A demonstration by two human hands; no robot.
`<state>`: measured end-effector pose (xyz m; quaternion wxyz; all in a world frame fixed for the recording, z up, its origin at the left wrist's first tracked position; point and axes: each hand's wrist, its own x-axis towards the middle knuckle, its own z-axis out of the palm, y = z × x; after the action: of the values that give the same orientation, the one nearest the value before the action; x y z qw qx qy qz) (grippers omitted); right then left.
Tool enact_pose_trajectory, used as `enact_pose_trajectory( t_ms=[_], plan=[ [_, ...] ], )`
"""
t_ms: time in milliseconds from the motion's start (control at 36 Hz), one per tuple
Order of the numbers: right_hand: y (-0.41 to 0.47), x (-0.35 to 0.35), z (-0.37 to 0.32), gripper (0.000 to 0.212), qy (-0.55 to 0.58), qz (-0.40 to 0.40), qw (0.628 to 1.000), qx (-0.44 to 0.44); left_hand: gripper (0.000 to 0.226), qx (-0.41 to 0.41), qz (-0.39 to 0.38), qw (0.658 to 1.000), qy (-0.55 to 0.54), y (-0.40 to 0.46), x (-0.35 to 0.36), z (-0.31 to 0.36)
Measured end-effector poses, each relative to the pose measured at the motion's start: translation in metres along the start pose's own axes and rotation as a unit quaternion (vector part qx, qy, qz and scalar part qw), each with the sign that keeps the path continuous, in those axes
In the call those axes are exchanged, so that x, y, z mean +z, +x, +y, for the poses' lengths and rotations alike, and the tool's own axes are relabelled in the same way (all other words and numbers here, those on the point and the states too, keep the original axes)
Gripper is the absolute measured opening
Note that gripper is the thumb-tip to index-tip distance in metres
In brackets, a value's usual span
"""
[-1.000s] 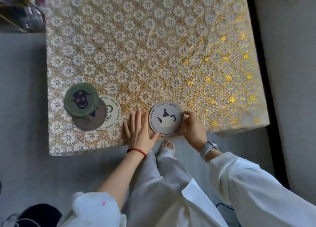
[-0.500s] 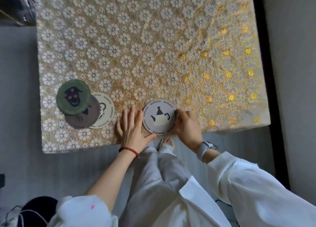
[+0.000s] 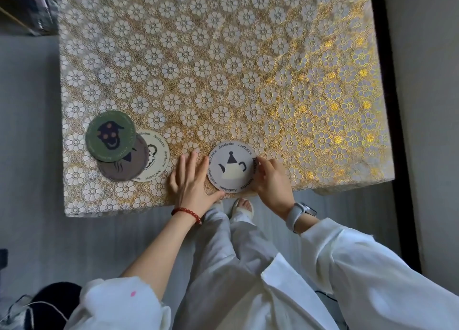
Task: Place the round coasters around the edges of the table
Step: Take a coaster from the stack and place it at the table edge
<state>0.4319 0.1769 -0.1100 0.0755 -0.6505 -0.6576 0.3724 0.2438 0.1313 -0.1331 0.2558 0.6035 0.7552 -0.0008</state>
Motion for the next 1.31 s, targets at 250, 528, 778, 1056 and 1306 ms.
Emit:
enact_pose_trajectory(
  t_ms=[250,528,778,1056,1306],
  plan=[
    [0.002,-0.002,-0.004,0.041,0.002,0.008,1.0,0.0,0.097,-0.015,-0.017,1.0,-0.003,0.004,-0.003,0.003],
    [0.011,-0.005,-0.008,0.04,-0.006,0.006,1.0,-0.002,0.098,-0.028,-0.021,0.999,0.0,0.015,-0.004,0.002],
    [0.007,-0.003,-0.004,0.034,-0.024,0.014,0.999,-0.016,0.098,-0.022,-0.009,1.0,-0.005,0.011,-0.002,0.004],
    [0.002,-0.004,-0.002,0.036,-0.03,0.007,0.999,-0.016,0.098,-0.012,0.0,1.0,-0.002,0.005,-0.003,0.005],
    [0.003,0.0,0.003,0.046,-0.103,-0.025,0.994,-0.016,0.098,-0.018,-0.007,1.0,-0.002,0.004,-0.004,0.006]
  ],
)
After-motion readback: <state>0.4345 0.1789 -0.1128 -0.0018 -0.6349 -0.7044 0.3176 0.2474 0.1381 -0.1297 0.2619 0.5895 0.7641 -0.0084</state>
